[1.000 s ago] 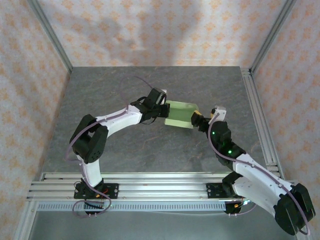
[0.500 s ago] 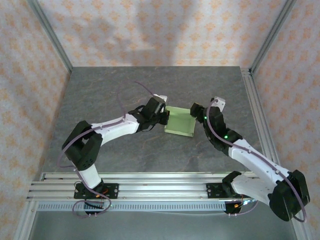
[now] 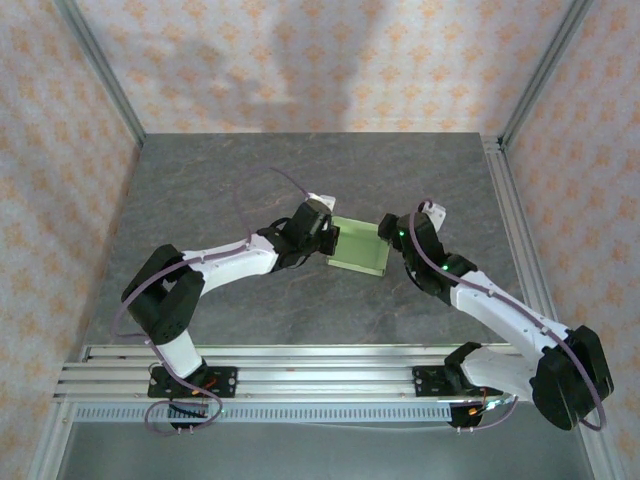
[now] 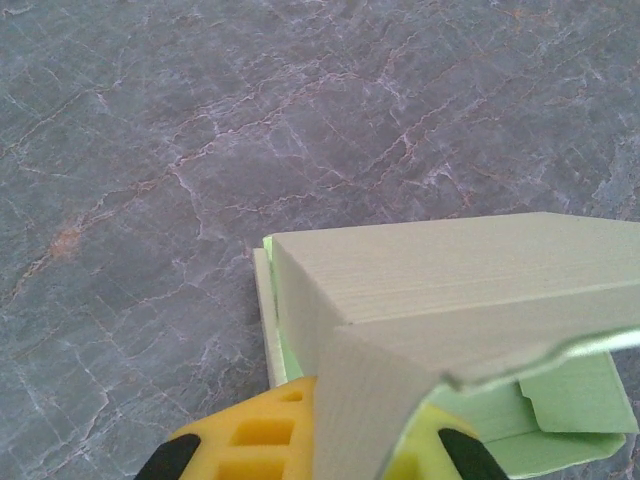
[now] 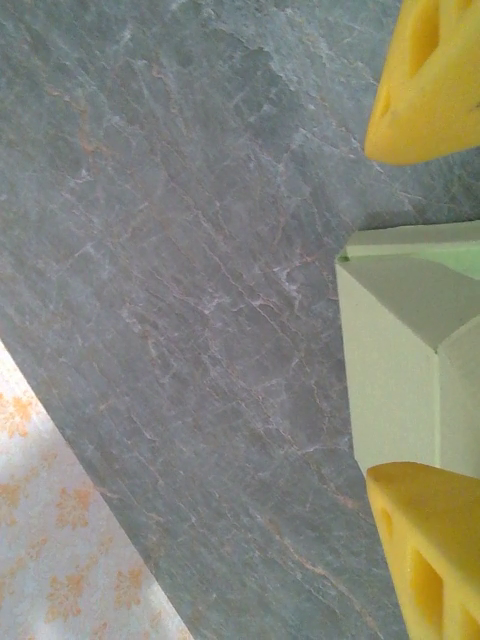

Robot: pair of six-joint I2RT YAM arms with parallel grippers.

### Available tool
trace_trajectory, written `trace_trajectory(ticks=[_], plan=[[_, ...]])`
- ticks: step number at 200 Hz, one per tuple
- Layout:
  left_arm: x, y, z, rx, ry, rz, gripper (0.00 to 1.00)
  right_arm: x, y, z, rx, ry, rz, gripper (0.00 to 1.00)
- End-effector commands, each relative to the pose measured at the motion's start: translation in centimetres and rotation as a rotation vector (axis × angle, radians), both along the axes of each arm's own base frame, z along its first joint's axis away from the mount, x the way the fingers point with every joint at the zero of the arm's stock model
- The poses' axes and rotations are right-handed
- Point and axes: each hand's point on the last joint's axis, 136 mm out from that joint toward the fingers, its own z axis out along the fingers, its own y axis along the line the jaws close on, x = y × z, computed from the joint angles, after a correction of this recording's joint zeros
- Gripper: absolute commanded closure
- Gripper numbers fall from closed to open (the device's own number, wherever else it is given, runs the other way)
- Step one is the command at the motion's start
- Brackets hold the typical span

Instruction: Fold the paper box

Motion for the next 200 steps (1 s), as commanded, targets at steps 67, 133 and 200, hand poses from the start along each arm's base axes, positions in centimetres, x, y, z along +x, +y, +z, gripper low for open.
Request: trace_trajectory(ticks=[67, 133, 200], plan=[[-0.2, 0.5, -0.4, 0.020, -0.033, 0.008, 1.00, -1.1, 0.1, -4.3, 0.017, 0.147, -0.018, 0.33], [-0.5, 0.4, -0.7, 0.010, -0.033, -0.004, 1.00, -1.0, 0.3, -4.5, 0.005, 0.160, 0.002, 0.31], [-1.2, 1.0, -0.2, 0.000, -0.044, -0.008, 0.74, -0.7, 1.0, -6.1, 0.001, 0.209, 0.017, 0.31]])
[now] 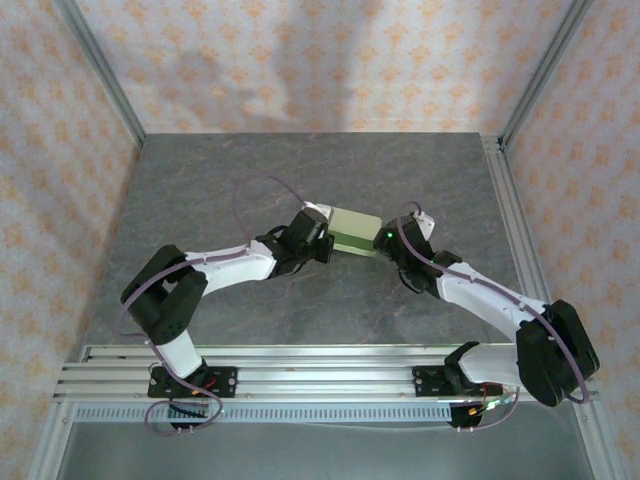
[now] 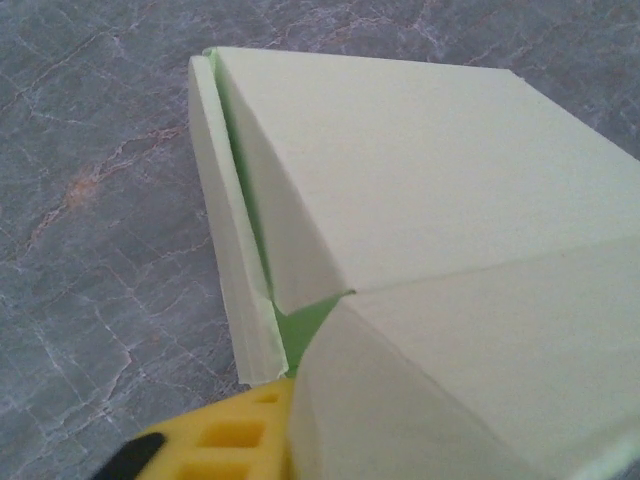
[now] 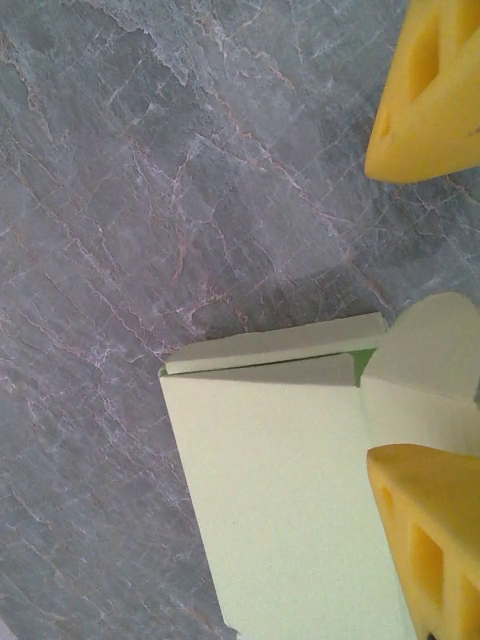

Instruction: Fold the paper box

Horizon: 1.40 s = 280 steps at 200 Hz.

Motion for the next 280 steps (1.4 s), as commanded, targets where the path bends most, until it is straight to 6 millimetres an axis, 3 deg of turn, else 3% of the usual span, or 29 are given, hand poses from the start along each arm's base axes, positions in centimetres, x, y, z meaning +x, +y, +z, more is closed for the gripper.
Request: trace_trajectory(ticks=[1, 61, 122, 170, 196, 212, 229, 257, 280], plan=[[-0.2, -0.2, 2.2, -0.035, -0.059, -0.014, 0.74, -0.1, -0.1, -0.3, -0.009, 0.019, 0.001, 0.30], [-1.6, 0.4, 2.2, -0.051, -0.056, -0.033, 0.64, 0.9, 0.9, 0.1, -0.004, 0.015, 0.029, 0.30], [-4.4, 0.9, 2.4, -0.100, -0.045, -0.107, 0.28, 1.5, 1.0, 0.2, -0.021, 0.014, 0.032, 0.28], [-5.6, 1.0, 6.6, -0.211, -0.096, -0.138, 0.00, 1.9, 0.6, 0.5, -0.036, 0.002, 0.029, 0.27], [-4.2, 1.2, 8.5, -0.268, -0.071, -0.079, 0.00, 2.4, 0.3, 0.9, -0.035, -0.011, 0.025, 0.27], [-2.5, 2.0, 8.4, -0.275, -0.006, 0.008, 0.00, 2.7, 0.0, 1.0, -0.030, -0.014, 0.024, 0.27], [-0.7, 2.6, 7.0, -0.260, 0.106, 0.082, 0.00, 3.3, -0.1, 1.2, -0.020, -0.017, 0.029, 0.27], [1.6, 1.9, 4.4, -0.245, 0.261, 0.123, 0.06, 4.1, 0.0, 0.7, -0.015, -0.004, 0.059, 0.26], [2.6, 1.6, 1.6, -0.187, 0.364, 0.147, 0.22, 4.8, 0.4, 0.1, -0.012, 0.015, 0.077, 0.26]])
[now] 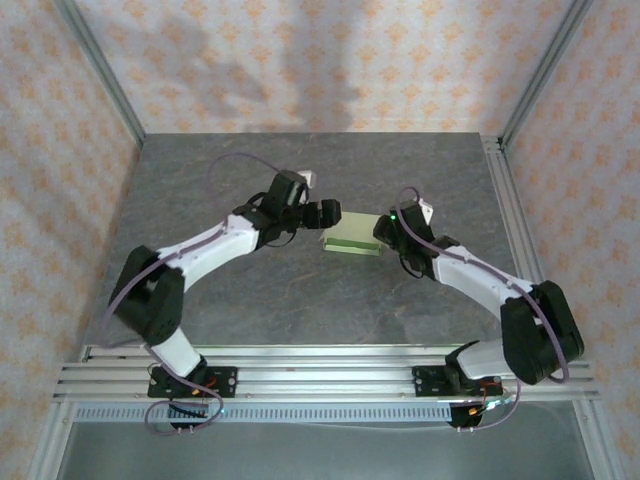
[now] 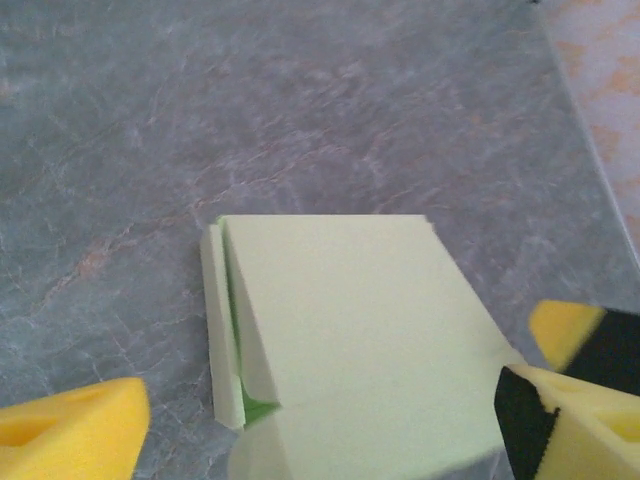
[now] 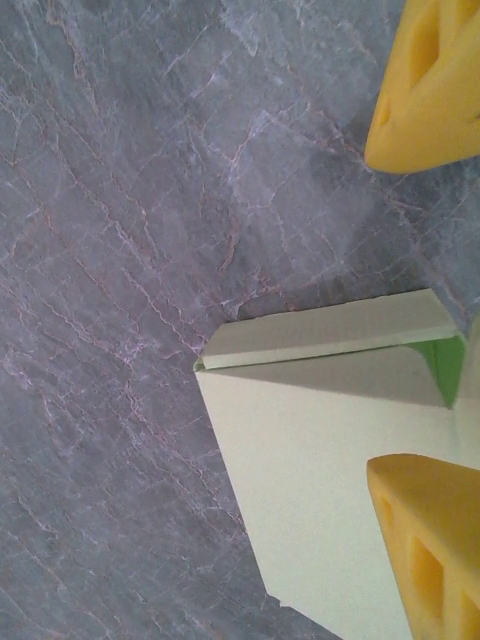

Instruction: Fold the paper box

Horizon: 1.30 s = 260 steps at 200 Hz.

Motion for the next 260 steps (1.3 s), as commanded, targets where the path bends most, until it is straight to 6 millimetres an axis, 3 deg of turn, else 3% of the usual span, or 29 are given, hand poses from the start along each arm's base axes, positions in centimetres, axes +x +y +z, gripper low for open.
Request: trace_trajectory(ticks=[1, 55, 91, 105, 155, 196, 216, 243, 247, 260], plan=[[-1.3, 0.1, -4.4, 0.058, 0.221, 0.001, 0.23, 1.3, 0.9, 0.4, 0.010, -0.012, 0.044, 0.26], [-0.4, 0.3, -7.3, 0.085, 0.237, 0.019, 0.53, 1.8, 2.4, -2.7, 0.015, 0.081, 0.108, 0.29], [-0.7, 0.7, -8.4, 0.113, 0.248, 0.016, 0.59, 1.6, 2.5, -4.9, 0.017, 0.123, 0.106, 0.39], [-0.8, 0.8, -8.8, 0.119, 0.253, 0.015, 0.66, 1.6, 2.5, -5.5, 0.012, 0.135, 0.105, 0.44], [-0.9, 1.5, -9.6, 0.149, 0.256, 0.033, 0.66, 1.4, 2.5, -7.0, 0.001, 0.171, 0.105, 0.52], [-0.7, 1.6, -9.6, 0.171, 0.239, 0.021, 0.54, 1.5, 2.6, -7.0, -0.014, 0.175, 0.131, 0.61], [-0.6, 1.2, -9.4, 0.145, 0.241, 0.013, 0.55, 1.4, 2.6, -7.0, -0.025, 0.182, 0.141, 0.68], [-0.1, 0.6, -8.8, 0.112, 0.237, -0.002, 0.61, 1.4, 2.8, -6.5, -0.027, 0.172, 0.170, 0.68], [-0.2, 0.6, -9.9, 0.126, 0.258, -0.004, 0.62, 1.4, 2.8, -6.4, -0.028, 0.172, 0.172, 0.68], [-0.1, 0.6, -10.2, 0.132, 0.264, -0.009, 0.65, 1.4, 2.9, -6.2, -0.026, 0.164, 0.180, 0.67]])
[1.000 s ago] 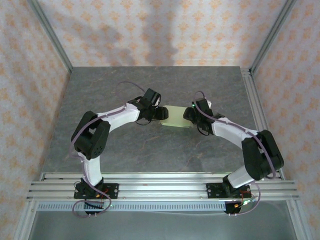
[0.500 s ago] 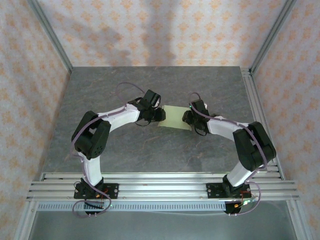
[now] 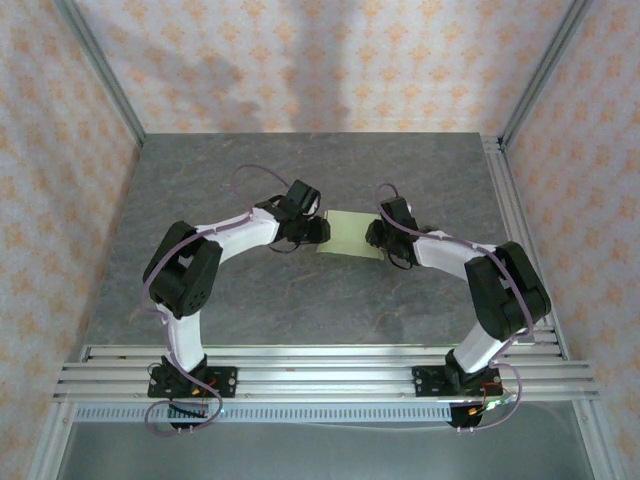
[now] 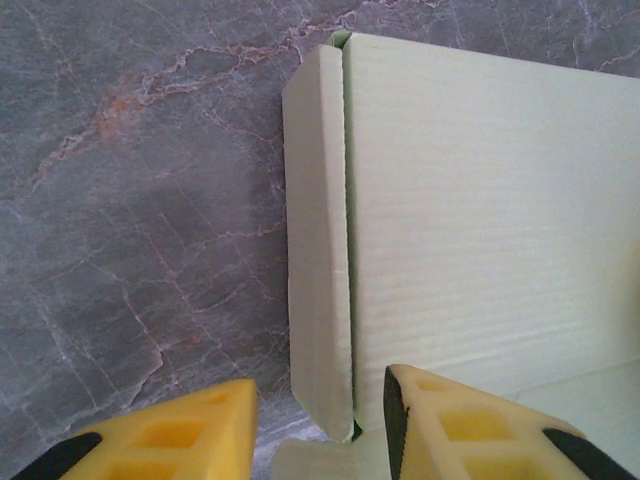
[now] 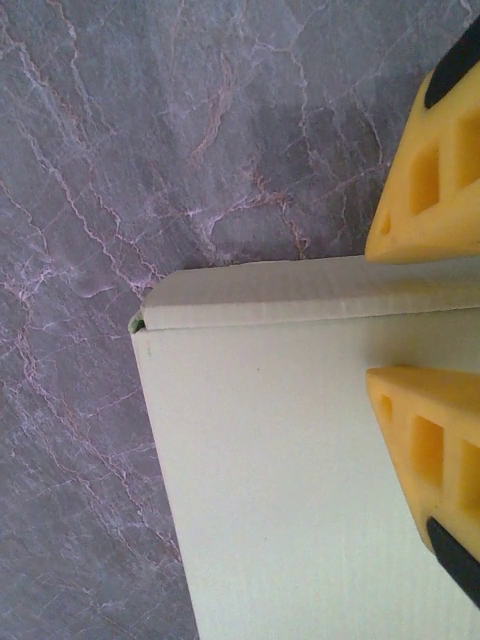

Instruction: Fold the paper box

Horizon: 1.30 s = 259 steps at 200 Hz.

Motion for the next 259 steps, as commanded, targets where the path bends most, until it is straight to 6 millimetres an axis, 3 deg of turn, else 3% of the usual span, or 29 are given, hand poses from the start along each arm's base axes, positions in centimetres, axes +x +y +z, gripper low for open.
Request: trace_trajectory(ticks=[1, 71, 154, 216, 259], plan=[[0.6, 0.0, -1.1, 0.009, 0.018, -0.007, 0.65, -0.9, -0.7, -0.9, -0.050, 0.053, 0.024, 0.67], [0.4, -0.3, -1.9, -0.006, 0.034, -0.026, 0.80, -0.8, -0.1, 0.8, -0.016, 0.012, 0.048, 0.63], [0.0, -0.4, -2.3, -0.083, 0.078, -0.054, 0.90, -0.4, -0.5, 4.6, 0.030, -0.115, 0.020, 0.31], [-0.3, -0.1, -2.7, -0.178, 0.130, -0.076, 1.00, -0.3, -1.3, 4.2, 0.193, -0.111, -0.038, 0.23], [-0.1, 0.4, -2.9, -0.216, 0.151, -0.078, 1.00, 0.0, -0.8, 4.2, 0.263, -0.106, -0.033, 0.23]])
